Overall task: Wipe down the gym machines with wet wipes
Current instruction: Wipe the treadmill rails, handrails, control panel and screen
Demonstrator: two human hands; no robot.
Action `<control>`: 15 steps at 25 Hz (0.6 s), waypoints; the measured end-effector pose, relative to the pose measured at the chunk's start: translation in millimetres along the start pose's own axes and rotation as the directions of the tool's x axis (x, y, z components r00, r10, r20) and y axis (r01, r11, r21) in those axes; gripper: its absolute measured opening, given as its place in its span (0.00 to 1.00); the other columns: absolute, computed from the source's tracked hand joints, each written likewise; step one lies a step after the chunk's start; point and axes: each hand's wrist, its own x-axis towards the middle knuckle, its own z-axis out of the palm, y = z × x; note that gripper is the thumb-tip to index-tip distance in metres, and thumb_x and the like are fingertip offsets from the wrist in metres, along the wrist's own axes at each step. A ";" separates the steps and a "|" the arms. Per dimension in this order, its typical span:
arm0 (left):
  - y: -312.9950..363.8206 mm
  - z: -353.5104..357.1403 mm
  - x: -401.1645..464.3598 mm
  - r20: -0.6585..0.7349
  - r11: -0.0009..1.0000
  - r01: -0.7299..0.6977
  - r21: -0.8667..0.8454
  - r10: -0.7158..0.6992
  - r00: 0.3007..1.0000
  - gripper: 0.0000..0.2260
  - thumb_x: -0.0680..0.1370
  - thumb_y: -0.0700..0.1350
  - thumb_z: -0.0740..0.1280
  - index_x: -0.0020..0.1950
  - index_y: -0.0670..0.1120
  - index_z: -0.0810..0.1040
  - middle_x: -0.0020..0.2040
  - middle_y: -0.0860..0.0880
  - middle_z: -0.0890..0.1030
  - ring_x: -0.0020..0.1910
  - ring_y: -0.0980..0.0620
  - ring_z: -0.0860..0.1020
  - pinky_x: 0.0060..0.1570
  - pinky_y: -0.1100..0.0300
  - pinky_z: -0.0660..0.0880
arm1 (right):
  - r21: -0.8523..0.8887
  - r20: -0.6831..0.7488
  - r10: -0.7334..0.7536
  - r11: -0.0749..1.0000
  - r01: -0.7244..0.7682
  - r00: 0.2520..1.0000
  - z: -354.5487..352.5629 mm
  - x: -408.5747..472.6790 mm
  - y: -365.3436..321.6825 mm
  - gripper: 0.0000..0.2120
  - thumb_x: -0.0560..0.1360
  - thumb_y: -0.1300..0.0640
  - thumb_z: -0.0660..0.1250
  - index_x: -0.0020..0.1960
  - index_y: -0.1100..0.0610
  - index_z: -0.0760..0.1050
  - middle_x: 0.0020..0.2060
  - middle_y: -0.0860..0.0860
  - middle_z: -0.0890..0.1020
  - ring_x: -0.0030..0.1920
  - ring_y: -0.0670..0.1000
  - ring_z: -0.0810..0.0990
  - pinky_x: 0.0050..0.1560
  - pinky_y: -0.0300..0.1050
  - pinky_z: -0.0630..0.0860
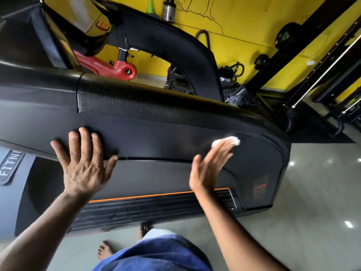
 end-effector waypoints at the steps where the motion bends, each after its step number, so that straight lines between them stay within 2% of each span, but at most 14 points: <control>1: 1.2 0.4 -0.5 -0.006 1.000 0.006 -0.011 -0.006 1.000 0.32 0.84 0.57 0.57 0.76 0.32 0.61 0.77 0.29 0.57 0.76 0.31 0.52 0.74 0.35 0.30 | -0.043 0.101 -0.070 0.996 0.075 0.992 7.7 -27.3 5.5 0.38 0.83 0.37 0.41 0.82 0.61 0.36 0.82 0.58 0.37 0.82 0.63 0.41 0.79 0.66 0.40; 2: 2.4 0.0 -1.3 -0.007 1.000 0.015 -0.021 -0.015 1.000 0.32 0.84 0.57 0.57 0.76 0.32 0.61 0.77 0.28 0.57 0.77 0.31 0.52 0.74 0.35 0.30 | -0.053 0.146 -0.065 0.996 0.073 0.987 14.5 -51.9 19.6 0.37 0.83 0.39 0.43 0.82 0.59 0.35 0.82 0.57 0.37 0.82 0.61 0.42 0.79 0.66 0.39; 3: 2.8 -0.7 -2.3 -0.008 0.999 0.025 -0.031 -0.026 1.000 0.32 0.84 0.57 0.57 0.76 0.32 0.61 0.77 0.27 0.57 0.77 0.31 0.51 0.74 0.35 0.30 | 0.011 0.159 0.041 0.999 -0.043 0.986 16.2 -60.8 34.2 0.36 0.83 0.42 0.46 0.82 0.56 0.34 0.82 0.55 0.37 0.83 0.58 0.42 0.79 0.66 0.39; 5: 2.9 -3.9 -3.0 0.001 0.998 0.038 -0.043 -0.038 0.999 0.33 0.84 0.57 0.57 0.78 0.32 0.59 0.77 0.26 0.57 0.79 0.31 0.50 0.74 0.36 0.29 | 0.256 0.042 0.361 0.897 -0.360 0.931 9.2 -42.9 54.6 0.35 0.81 0.56 0.51 0.83 0.54 0.36 0.83 0.55 0.41 0.83 0.53 0.46 0.81 0.63 0.43; 6: 2.5 -5.1 -2.2 0.010 0.998 0.035 -0.052 -0.034 0.999 0.33 0.84 0.57 0.57 0.78 0.33 0.59 0.77 0.26 0.57 0.80 0.32 0.48 0.75 0.37 0.29 | 0.345 -0.056 0.462 0.841 -0.417 0.885 4.0 -28.8 66.3 0.36 0.78 0.63 0.51 0.83 0.59 0.42 0.83 0.58 0.46 0.83 0.55 0.51 0.81 0.61 0.48; 7: 1.5 -6.1 -1.7 0.015 0.997 0.033 -0.066 -0.032 0.999 0.33 0.84 0.57 0.58 0.78 0.33 0.58 0.77 0.26 0.57 0.81 0.34 0.45 0.75 0.38 0.28 | 0.391 -0.140 0.529 0.806 -0.444 0.837 -5.3 -15.0 75.5 0.34 0.76 0.67 0.52 0.82 0.64 0.52 0.80 0.64 0.55 0.80 0.59 0.59 0.80 0.58 0.55; 8: 1.7 -6.8 -1.9 0.018 0.996 0.037 -0.079 -0.035 0.999 0.33 0.84 0.57 0.58 0.79 0.33 0.58 0.78 0.26 0.56 0.82 0.35 0.42 0.75 0.38 0.28 | 0.386 -0.231 0.561 0.803 -0.455 0.795 -15.3 -3.4 92.2 0.30 0.74 0.70 0.53 0.76 0.67 0.64 0.74 0.68 0.65 0.75 0.60 0.68 0.77 0.53 0.63; 9: 2.7 -6.9 -2.3 0.022 0.995 0.045 -0.088 -0.043 0.999 0.34 0.84 0.57 0.58 0.79 0.33 0.57 0.78 0.26 0.56 0.82 0.35 0.42 0.75 0.38 0.28 | 0.347 -0.308 0.563 0.817 -0.460 0.767 -25.0 5.4 105.9 0.24 0.74 0.71 0.55 0.68 0.67 0.73 0.65 0.68 0.72 0.67 0.55 0.75 0.71 0.43 0.69; 10: 4.7 -7.1 -2.7 0.026 0.994 0.059 -0.093 -0.057 0.998 0.34 0.84 0.57 0.58 0.79 0.33 0.57 0.78 0.26 0.55 0.82 0.34 0.44 0.75 0.38 0.28 | 0.321 -0.362 0.563 0.823 -0.468 0.743 -31.7 10.6 117.5 0.17 0.75 0.72 0.58 0.61 0.66 0.78 0.58 0.66 0.74 0.58 0.48 0.79 0.63 0.32 0.71; 11: 7.6 -6.8 -3.0 0.026 0.992 0.074 -0.102 -0.072 0.997 0.34 0.84 0.57 0.57 0.79 0.33 0.56 0.79 0.26 0.55 0.80 0.31 0.47 0.75 0.38 0.29 | 0.313 -0.384 0.575 0.817 -0.484 0.723 -39.8 13.5 120.6 0.12 0.77 0.71 0.61 0.56 0.65 0.80 0.54 0.64 0.77 0.51 0.43 0.81 0.54 0.28 0.72; 13: 11.2 -5.7 -3.8 0.025 0.987 0.095 -0.132 -0.092 0.995 0.35 0.83 0.57 0.58 0.80 0.33 0.55 0.79 0.26 0.53 0.79 0.29 0.49 0.75 0.38 0.28 | 0.383 -0.310 0.658 0.747 -0.543 0.686 -47.3 17.1 128.4 0.04 0.79 0.66 0.67 0.50 0.61 0.80 0.44 0.59 0.81 0.39 0.44 0.83 0.43 0.35 0.75; 14: 12.9 -5.7 -3.5 0.022 0.984 0.103 -0.145 -0.101 0.995 0.35 0.83 0.57 0.58 0.80 0.33 0.54 0.79 0.26 0.53 0.79 0.28 0.49 0.75 0.39 0.28 | 0.457 -0.245 0.724 0.673 -0.581 0.645 -48.8 21.6 132.7 0.03 0.79 0.64 0.68 0.49 0.63 0.79 0.38 0.57 0.81 0.32 0.42 0.81 0.39 0.39 0.74; 15: 13.8 -5.9 -3.1 0.017 0.982 0.108 -0.152 -0.107 0.994 0.36 0.83 0.57 0.58 0.80 0.33 0.54 0.79 0.26 0.53 0.79 0.28 0.49 0.75 0.39 0.28 | 0.527 -0.191 0.798 0.574 -0.626 0.571 -50.5 27.6 131.0 0.06 0.80 0.62 0.68 0.49 0.67 0.80 0.33 0.55 0.79 0.28 0.41 0.77 0.36 0.39 0.73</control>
